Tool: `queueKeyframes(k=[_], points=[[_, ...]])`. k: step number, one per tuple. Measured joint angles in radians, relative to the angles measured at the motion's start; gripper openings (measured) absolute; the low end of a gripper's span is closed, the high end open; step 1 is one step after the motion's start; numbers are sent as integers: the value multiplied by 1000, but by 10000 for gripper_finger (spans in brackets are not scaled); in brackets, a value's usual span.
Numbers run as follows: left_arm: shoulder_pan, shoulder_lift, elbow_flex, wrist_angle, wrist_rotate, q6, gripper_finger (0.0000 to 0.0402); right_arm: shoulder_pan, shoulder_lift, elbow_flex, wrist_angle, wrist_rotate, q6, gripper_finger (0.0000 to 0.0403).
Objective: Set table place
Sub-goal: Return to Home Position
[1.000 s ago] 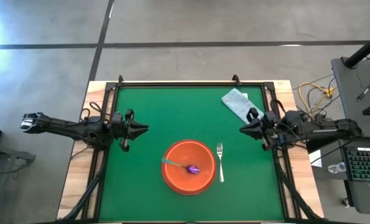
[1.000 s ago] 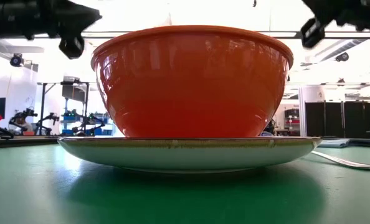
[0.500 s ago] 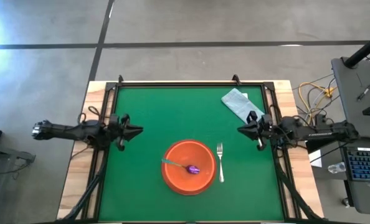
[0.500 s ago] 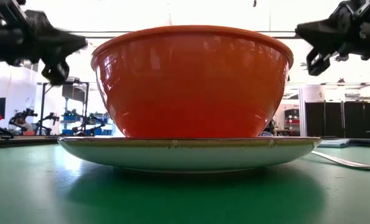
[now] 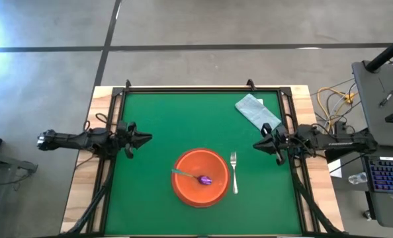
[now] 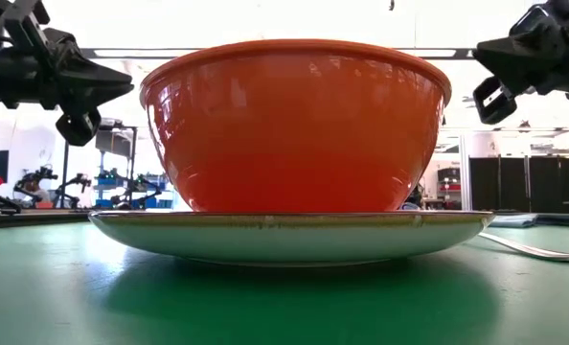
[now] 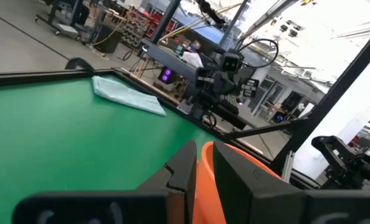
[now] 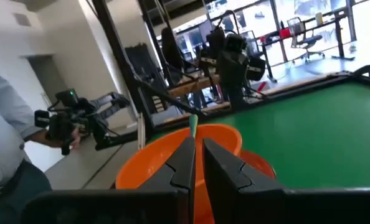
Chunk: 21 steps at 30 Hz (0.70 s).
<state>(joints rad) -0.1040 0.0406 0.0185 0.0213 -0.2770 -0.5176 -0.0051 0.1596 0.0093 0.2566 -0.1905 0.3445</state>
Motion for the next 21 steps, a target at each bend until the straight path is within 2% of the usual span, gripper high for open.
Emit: queueKeyframes(k=[5,10,13,16,21], points=[[0,17,0,-3,6,0,39,0,-71,6,-67,6,19,22],[0,50,0,-4,7,0,39,0,-156,63,-245,69,18,22],[0,66,0,-5,8,0,39,0,-158,112,-311,119,0,22],[0,78,0,-4,7,0,39,0,-153,147,-305,118,-33,22],[0,83,-2,2,10,-3,39,0,-160,146,-345,150,-32,22]])
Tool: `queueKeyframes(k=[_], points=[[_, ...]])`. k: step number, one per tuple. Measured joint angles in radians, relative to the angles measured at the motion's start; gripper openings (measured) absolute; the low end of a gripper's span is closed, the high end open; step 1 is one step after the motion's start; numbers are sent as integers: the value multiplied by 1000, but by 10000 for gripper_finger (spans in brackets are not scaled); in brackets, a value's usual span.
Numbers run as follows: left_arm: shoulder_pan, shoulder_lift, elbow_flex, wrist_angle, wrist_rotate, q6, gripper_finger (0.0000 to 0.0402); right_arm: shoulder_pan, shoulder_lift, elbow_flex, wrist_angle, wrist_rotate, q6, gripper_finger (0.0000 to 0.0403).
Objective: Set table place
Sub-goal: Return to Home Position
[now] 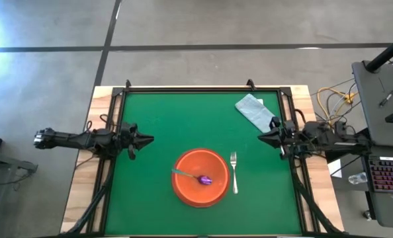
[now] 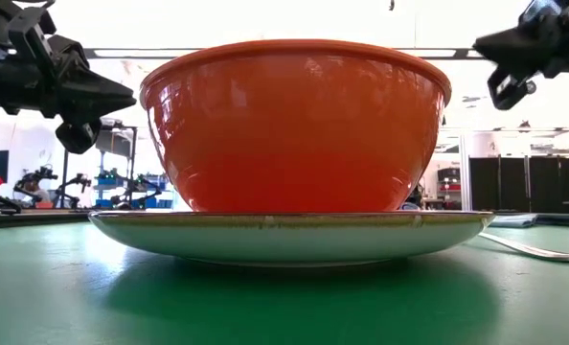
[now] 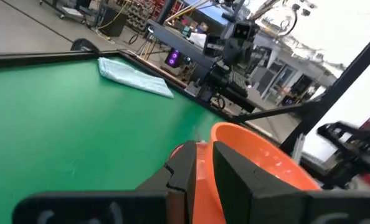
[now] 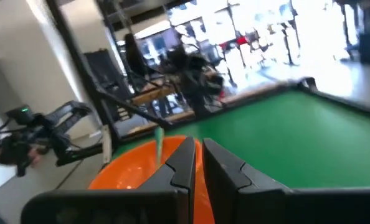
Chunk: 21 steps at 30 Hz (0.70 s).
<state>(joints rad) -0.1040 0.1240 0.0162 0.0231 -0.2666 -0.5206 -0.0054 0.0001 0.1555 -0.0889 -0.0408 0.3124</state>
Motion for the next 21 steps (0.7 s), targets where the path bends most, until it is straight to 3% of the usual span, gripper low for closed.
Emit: queueKeyframes(k=[4,21], points=[[0,6,-1,0,2,-57,39,0,1,-55,18,32,53,22],[0,145,-6,31,0,-45,39,0,24,-122,40,27,37,22]])
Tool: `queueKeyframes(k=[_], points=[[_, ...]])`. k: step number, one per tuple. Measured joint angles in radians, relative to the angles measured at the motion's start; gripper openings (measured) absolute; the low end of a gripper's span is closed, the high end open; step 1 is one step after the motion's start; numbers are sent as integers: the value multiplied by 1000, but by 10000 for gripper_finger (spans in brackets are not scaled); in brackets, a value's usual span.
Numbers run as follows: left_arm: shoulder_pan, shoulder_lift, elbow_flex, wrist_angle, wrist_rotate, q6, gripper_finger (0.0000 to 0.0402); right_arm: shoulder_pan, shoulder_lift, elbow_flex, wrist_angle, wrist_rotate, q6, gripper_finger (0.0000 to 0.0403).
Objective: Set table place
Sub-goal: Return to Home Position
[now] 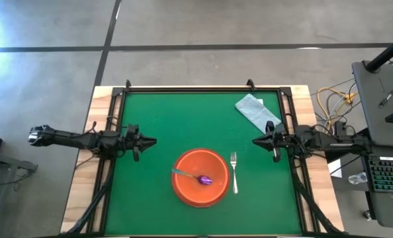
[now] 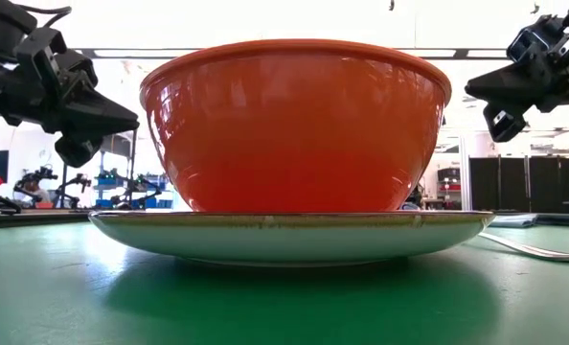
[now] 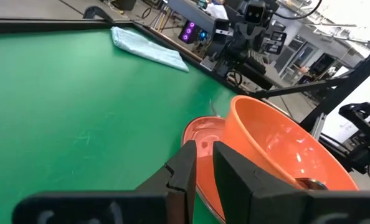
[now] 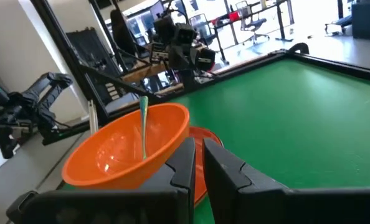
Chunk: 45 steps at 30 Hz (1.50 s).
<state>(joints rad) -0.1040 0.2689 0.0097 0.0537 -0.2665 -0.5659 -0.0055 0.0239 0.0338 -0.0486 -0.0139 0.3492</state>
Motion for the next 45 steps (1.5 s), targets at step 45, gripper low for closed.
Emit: queueKeyframes(k=[45], points=[[0,30,0,17,0,2,39,0,5,1,1,0,-1,22]])
